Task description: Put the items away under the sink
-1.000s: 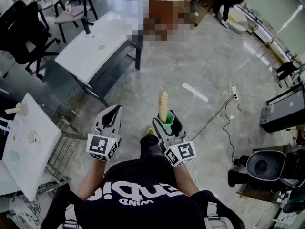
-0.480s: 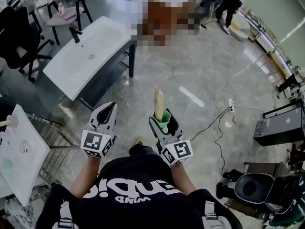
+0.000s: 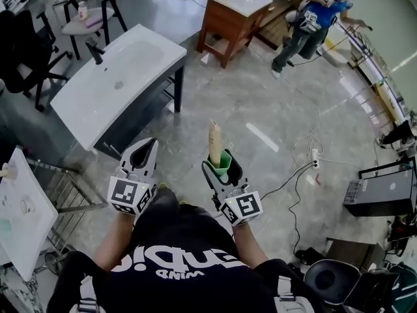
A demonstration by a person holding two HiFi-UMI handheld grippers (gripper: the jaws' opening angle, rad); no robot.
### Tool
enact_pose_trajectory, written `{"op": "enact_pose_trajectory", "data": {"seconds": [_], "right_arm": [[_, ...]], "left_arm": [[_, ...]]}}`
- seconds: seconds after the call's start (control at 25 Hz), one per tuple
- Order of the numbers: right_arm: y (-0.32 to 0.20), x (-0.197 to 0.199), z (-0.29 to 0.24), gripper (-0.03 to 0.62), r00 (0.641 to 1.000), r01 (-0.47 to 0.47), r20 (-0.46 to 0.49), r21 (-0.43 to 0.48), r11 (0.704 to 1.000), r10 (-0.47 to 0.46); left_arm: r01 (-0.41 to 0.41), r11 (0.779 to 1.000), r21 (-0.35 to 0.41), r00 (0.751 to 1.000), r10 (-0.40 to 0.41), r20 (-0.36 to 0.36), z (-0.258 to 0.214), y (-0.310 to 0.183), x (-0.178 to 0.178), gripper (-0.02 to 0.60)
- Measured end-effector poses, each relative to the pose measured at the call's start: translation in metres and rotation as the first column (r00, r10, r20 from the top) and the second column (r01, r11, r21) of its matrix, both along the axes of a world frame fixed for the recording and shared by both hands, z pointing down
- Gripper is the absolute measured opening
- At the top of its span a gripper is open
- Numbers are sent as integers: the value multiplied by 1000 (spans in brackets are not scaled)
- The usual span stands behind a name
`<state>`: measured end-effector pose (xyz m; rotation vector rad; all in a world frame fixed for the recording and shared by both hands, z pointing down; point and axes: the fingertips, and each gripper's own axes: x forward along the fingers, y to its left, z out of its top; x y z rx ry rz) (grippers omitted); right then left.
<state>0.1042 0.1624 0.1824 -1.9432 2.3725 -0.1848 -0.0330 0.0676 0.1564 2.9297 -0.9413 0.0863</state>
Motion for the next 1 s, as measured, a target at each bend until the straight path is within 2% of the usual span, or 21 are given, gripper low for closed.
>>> {"op": "enact_pose_trajectory", "data": {"seconds": [0.48,0.72,1.0], "right_arm": [[-116,23,11,316,1000,23,13,-27,999,-23],[-173,39,7,316,999,40,-2,-8,999,-40],[-219,59,20,316,1000,8,-2,-11,1000,-8]], "left_arm": [[-14,999,-29,1000,14,-1,16,-112,37,20],[-32,999,-38,999,32,3,21,-161,57,20],[-75,996,-49,997,76,25,42,-199,78,20]]}}
